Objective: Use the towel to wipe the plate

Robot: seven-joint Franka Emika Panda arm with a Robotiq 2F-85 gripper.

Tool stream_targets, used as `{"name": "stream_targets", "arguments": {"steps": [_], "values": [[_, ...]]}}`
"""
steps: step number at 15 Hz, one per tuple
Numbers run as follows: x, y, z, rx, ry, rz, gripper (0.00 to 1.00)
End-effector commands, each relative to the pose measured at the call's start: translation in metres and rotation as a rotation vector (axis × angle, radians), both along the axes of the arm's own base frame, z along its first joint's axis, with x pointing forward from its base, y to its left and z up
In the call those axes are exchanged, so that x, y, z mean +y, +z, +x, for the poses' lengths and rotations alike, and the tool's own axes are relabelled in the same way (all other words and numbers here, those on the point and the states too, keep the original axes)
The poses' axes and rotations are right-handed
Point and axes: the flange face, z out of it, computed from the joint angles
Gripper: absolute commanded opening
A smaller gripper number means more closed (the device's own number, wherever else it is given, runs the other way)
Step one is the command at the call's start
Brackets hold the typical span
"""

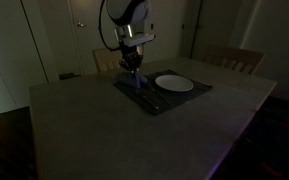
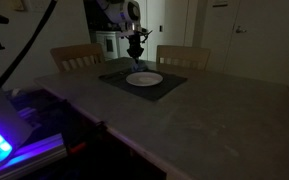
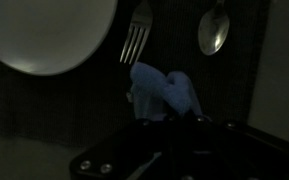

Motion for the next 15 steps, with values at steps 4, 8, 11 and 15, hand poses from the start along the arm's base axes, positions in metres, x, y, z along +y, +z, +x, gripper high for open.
{"name": "stream_targets", "arguments": {"steps": [4, 8, 11, 15], "values": [[0.005, -0.008, -0.007, 0.038, 0.002, 0.02, 0.02], [0.003, -0.004, -0.009, 0.069, 0.013, 0.049, 0.4], [-0.006, 0.016, -0.009, 0.067, 0.014, 0.075, 0.62], [-0.017, 0.059, -0.008, 0.034, 0.043, 0.158, 0.9]]}}
